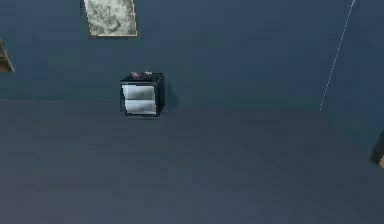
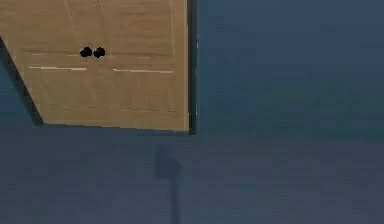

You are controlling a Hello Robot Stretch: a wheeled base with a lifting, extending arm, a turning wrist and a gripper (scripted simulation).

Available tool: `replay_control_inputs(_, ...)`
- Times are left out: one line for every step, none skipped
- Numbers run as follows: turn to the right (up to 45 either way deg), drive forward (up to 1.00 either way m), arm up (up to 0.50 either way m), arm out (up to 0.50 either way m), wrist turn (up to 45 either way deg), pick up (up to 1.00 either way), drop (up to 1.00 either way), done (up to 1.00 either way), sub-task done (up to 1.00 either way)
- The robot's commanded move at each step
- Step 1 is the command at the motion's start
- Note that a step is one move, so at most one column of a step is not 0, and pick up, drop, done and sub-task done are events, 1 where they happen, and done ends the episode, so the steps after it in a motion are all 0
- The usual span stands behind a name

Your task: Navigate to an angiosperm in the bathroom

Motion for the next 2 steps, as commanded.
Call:
replay_control_inputs(0.0,1.00,0.00,0.00,0.0,0.00,0.00,0.00,0.00)
replay_control_inputs(0.0,1.00,0.00,0.00,0.0,0.00,0.00,0.00,0.00)
